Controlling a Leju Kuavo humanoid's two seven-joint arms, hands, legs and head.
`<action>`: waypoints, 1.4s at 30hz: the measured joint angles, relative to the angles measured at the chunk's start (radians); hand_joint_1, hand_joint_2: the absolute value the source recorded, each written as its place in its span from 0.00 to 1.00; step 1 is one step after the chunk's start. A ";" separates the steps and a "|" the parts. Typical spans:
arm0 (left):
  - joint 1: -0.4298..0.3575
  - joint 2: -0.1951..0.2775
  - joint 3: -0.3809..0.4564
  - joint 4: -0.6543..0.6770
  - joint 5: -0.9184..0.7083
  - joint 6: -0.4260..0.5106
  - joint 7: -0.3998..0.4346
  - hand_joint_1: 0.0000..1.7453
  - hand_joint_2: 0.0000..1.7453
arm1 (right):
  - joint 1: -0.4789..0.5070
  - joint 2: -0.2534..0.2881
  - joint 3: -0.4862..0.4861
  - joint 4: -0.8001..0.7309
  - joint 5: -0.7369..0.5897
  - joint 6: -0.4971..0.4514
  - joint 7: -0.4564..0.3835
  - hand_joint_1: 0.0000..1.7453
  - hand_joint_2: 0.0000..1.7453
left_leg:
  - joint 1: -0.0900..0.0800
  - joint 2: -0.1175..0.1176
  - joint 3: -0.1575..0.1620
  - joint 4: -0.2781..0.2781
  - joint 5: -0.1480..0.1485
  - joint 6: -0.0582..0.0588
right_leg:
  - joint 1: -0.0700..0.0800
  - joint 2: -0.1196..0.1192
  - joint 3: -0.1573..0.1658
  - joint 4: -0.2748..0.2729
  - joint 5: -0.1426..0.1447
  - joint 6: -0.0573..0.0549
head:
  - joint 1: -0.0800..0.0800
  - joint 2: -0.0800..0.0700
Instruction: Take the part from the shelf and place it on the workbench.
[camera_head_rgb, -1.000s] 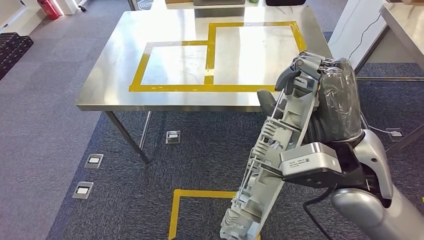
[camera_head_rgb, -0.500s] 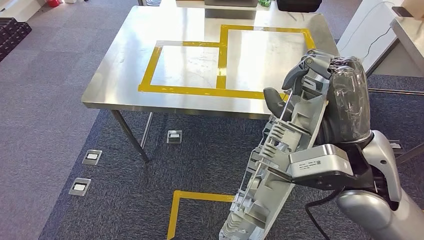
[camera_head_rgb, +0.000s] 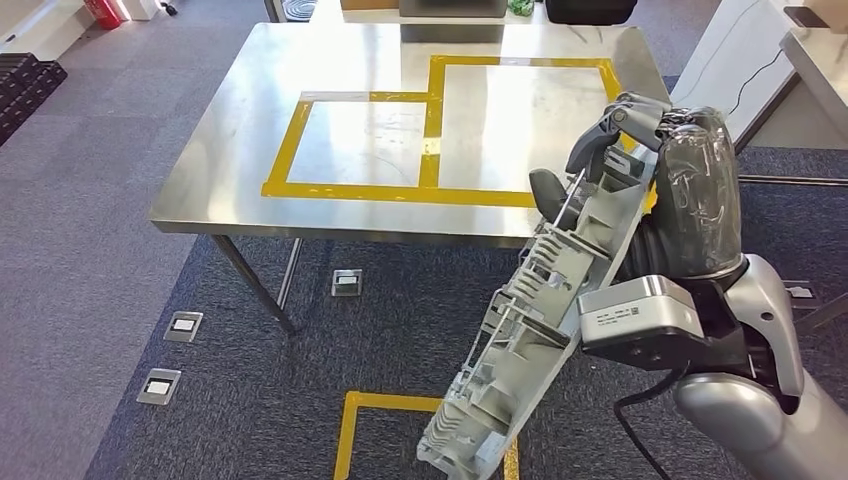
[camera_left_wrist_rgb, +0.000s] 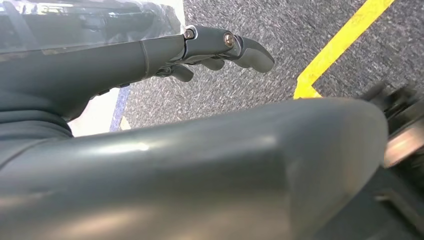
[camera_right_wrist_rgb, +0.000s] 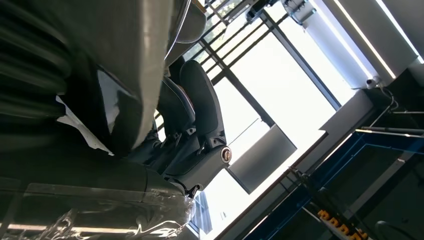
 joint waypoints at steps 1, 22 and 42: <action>0.001 0.000 0.000 0.000 0.000 0.000 0.000 0.00 1.00 | 0.000 0.000 0.000 0.000 0.000 0.000 0.001 1.00 1.00 | 0.003 0.000 -0.022 0.029 0.006 -0.003 | -0.001 0.001 0.005 0.000 -0.004 0.001 | -0.001 0.000; 0.004 -0.002 0.000 0.000 0.000 0.000 -0.003 0.00 1.00 | -0.013 -0.004 -0.004 0.004 -0.006 0.002 0.007 1.00 1.00 | -0.019 -0.008 0.107 -0.237 0.107 0.053 | 0.022 0.003 -0.048 0.040 0.031 0.009 | 0.020 0.000; 0.004 -0.014 0.000 0.000 -0.003 0.022 -0.005 0.00 1.00 | -0.071 -0.014 -0.008 0.012 -0.025 0.030 0.057 1.00 1.00 | 0.004 -0.004 0.067 -0.237 0.144 0.038 | -0.001 0.005 0.014 0.027 -0.049 0.050 | 0.001 0.000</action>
